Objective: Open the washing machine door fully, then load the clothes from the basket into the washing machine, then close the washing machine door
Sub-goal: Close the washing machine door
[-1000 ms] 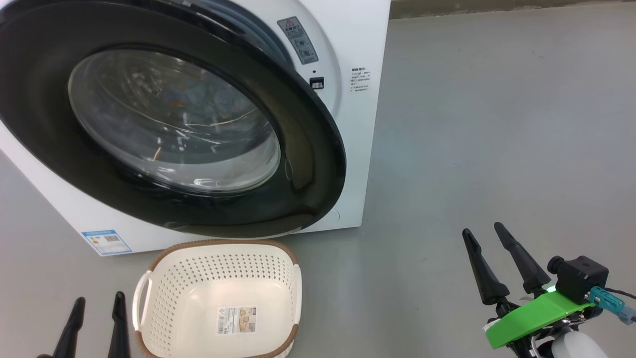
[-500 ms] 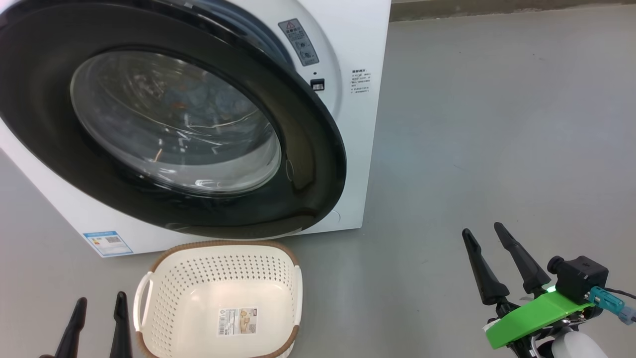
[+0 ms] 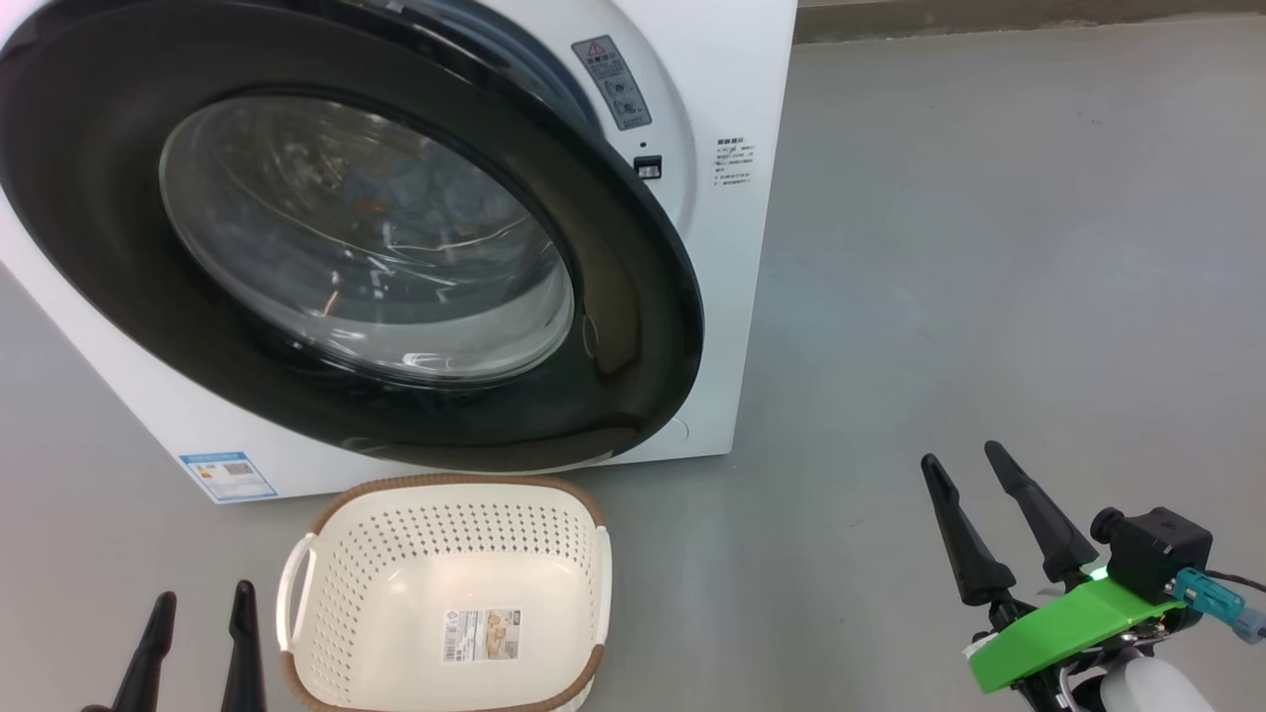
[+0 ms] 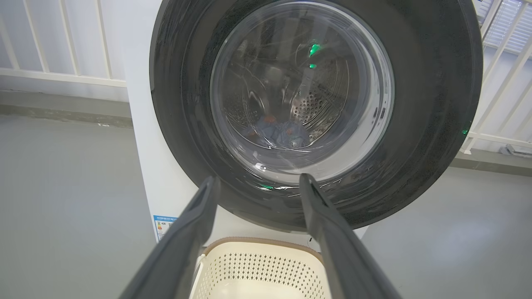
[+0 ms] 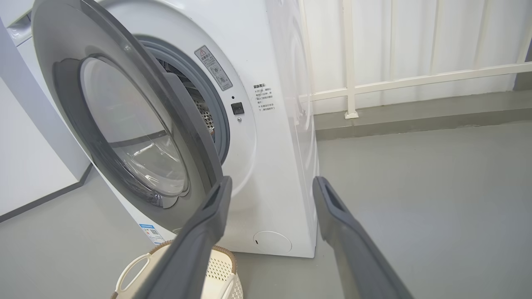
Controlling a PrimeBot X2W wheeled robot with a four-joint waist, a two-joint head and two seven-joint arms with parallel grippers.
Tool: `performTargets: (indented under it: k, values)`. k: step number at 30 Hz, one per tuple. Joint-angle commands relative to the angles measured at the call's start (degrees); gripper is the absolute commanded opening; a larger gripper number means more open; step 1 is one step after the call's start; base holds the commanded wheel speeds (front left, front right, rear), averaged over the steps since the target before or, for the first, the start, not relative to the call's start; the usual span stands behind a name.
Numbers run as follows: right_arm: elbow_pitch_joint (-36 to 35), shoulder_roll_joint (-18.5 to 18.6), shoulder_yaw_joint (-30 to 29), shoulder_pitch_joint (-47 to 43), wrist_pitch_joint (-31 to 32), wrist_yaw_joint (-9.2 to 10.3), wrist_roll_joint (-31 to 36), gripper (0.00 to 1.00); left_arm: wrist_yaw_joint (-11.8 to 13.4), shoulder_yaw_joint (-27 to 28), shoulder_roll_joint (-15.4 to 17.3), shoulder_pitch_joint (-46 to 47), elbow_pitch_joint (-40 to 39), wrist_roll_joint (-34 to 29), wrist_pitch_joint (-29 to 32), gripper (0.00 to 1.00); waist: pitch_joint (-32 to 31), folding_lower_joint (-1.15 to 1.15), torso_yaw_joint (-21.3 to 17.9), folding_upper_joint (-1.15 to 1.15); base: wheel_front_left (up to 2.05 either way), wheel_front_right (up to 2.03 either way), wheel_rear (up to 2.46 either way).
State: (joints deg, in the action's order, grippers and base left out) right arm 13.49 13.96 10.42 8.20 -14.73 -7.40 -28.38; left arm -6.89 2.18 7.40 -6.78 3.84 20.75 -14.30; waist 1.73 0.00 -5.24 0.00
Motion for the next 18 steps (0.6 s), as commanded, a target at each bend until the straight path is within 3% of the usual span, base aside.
performTargets:
  k: [1,4,5,8,11,13,18]
  values:
    - [-1.57,0.83,1.27,1.85,-0.27,-0.09,0.08,1.00,-0.50,1.85,0.80,2.16,-1.20,-0.23,-0.70,1.00,0.04,0.00,0.15,0.00,0.00,0.00,0.00]
    - [-1.72,1.06,1.42,2.62,-0.27,-0.09,-0.09,1.00,-0.52,1.69,0.85,2.25,-1.19,-0.21,-0.70,1.00,0.17,0.00,0.41,0.00,0.00,0.00,0.00]
    - [-1.77,1.11,1.45,2.92,-0.27,-0.09,-0.19,0.93,-0.52,1.65,0.86,2.29,-1.19,-0.20,-0.70,1.00,0.23,0.00,0.52,0.00,0.00,0.00,0.00]
    - [-2.01,1.12,1.61,3.90,-0.27,-0.09,-0.45,0.45,-0.54,1.42,0.84,2.42,-1.17,-0.17,-0.70,1.00,0.44,0.00,0.95,0.00,0.00,0.00,0.00]
    - [-2.38,1.14,1.53,4.91,-0.27,-0.09,-0.49,0.23,-0.55,1.12,0.80,2.62,-1.16,-0.13,-0.70,1.00,0.75,0.00,1.65,0.00,0.00,0.00,0.00]
    - [-2.79,1.36,1.36,5.75,-0.27,-0.09,-0.41,0.00,-0.55,1.06,0.85,2.83,-1.21,-0.10,-0.70,1.00,1.08,0.00,2.28,0.00,0.00,0.00,0.00]
    - [-3.84,1.84,1.11,8.53,-0.27,-0.09,-0.58,0.00,-0.56,0.91,0.93,3.45,-1.07,0.01,-0.70,1.00,1.88,0.00,3.86,0.00,0.00,0.00,0.00]
